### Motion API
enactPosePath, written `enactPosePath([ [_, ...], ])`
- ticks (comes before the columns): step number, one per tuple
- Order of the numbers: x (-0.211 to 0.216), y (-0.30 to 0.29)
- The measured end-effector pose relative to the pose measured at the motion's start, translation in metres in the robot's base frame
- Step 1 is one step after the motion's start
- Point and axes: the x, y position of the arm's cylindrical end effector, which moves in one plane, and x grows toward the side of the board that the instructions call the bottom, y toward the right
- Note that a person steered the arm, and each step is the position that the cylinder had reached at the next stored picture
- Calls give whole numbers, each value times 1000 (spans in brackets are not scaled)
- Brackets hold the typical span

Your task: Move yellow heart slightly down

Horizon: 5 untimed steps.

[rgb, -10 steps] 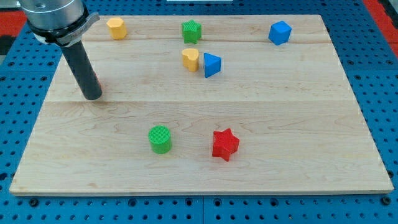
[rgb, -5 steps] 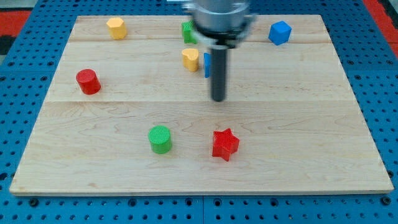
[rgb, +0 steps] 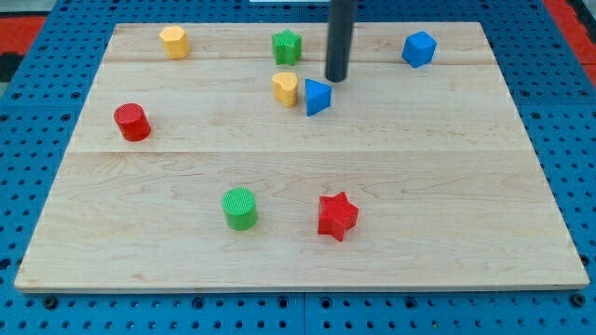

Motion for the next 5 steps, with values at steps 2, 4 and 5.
enactPosePath([
  [2,15,-69],
  [4,76,-86],
  [5,88,-90],
])
